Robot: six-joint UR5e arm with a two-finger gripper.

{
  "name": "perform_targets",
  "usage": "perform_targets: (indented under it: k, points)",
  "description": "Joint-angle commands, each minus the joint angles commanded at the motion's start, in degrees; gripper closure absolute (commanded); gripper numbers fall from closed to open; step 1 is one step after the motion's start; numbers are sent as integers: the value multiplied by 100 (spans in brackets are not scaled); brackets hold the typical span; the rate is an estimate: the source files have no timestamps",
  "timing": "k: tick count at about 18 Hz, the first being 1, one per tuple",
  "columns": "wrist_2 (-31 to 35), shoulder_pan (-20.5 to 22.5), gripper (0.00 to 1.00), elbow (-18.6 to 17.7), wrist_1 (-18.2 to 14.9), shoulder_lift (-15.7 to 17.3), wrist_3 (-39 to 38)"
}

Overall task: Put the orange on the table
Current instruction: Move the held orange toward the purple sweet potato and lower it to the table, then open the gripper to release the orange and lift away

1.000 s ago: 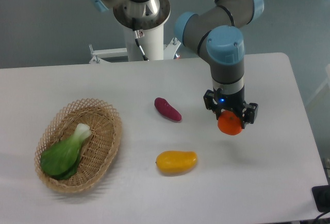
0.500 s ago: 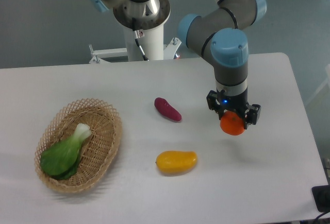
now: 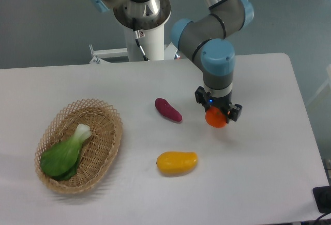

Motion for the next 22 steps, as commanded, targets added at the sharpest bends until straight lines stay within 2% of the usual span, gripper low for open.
perform_targets:
  k: [6, 8, 9, 10, 14, 18, 22]
  points:
    - [63, -53, 27, -88, 0, -35, 44]
    - [63, -62, 22, -106, 0, -35, 53]
    - [63, -53, 13, -97, 0, -35, 53]
    - [63, -62, 0, -106, 0, -27, 27]
    - [63, -62, 0, -97, 9, 26, 1]
    - [10, -62, 0, 61, 18, 70, -17]
    - [-43, -79, 0, -44, 0, 228, -157]
